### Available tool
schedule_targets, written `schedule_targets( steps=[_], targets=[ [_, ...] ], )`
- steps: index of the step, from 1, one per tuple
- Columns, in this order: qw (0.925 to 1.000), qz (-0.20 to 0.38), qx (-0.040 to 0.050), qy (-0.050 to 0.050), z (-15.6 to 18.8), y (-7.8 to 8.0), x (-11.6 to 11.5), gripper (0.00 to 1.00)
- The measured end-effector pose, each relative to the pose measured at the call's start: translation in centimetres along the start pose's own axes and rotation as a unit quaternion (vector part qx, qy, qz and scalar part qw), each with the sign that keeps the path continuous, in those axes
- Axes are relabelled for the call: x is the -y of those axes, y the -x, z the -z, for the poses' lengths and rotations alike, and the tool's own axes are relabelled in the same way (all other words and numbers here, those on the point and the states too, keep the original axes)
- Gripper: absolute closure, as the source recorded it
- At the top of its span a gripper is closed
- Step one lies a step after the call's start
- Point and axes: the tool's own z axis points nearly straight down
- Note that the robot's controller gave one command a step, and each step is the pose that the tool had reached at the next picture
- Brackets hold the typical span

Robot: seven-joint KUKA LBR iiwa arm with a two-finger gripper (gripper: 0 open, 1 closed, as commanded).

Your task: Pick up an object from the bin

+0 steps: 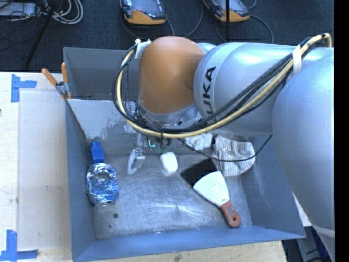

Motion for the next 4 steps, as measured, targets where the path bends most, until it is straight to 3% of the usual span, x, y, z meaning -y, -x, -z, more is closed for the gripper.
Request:
schedule_targets(
  steps=[1, 2, 3, 4],
  targets=[
    [1.0, -0.003, 0.0038, 0.001, 0.5, 0.2, 0.2, 1.0],
    [1.0, -0.003, 0.0038, 0.001, 0.5, 0.2, 0.2, 1.0],
    [0.9951, 0.099, 0.0057, 0.001, -0.8, -1.7, 1.1, 1.0],
    [0.9838, 0.179, 0.0033, 0.0, -2.6, -2.8, 2.1, 1.0]
  ],
)
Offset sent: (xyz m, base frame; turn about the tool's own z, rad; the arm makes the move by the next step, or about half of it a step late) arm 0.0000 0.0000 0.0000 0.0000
